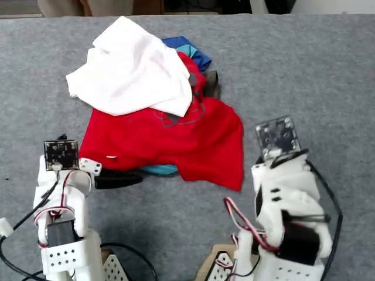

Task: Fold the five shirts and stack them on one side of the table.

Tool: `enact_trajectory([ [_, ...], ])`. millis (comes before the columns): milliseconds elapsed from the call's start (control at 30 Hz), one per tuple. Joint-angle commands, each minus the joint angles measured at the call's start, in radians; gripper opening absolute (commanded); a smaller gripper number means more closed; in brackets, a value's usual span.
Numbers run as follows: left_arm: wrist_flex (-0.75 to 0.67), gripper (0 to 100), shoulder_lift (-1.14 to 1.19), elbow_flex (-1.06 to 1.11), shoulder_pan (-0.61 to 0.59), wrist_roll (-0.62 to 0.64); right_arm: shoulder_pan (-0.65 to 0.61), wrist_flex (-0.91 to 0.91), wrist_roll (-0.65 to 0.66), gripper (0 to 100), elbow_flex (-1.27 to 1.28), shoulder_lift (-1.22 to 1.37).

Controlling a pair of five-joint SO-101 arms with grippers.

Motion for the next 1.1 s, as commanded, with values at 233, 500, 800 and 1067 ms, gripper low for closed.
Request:
enact_trajectory([
  [233, 0.124, 91, -0.024, 0.003, -0.011, 0.061, 0.012, -0.012, -0.009, 4.1, -0.15, 0.139],
  [500, 0.238, 91, -0.022, 0.003, -0.043, 0.061, 0.012, -0.012, -0.009, 4.1, -0.15, 0.134],
  [800, 0.221, 53, -0.025, 0.002, -0.048, 0.061, 0.012, -0.012, -0.009, 4.1, -0.148, 0.134],
  [1067, 0.044, 18, -0.025, 0.003, -0.046, 0.064, 0.012, -0.021, -0.011, 4.1, -0.147, 0.154],
])
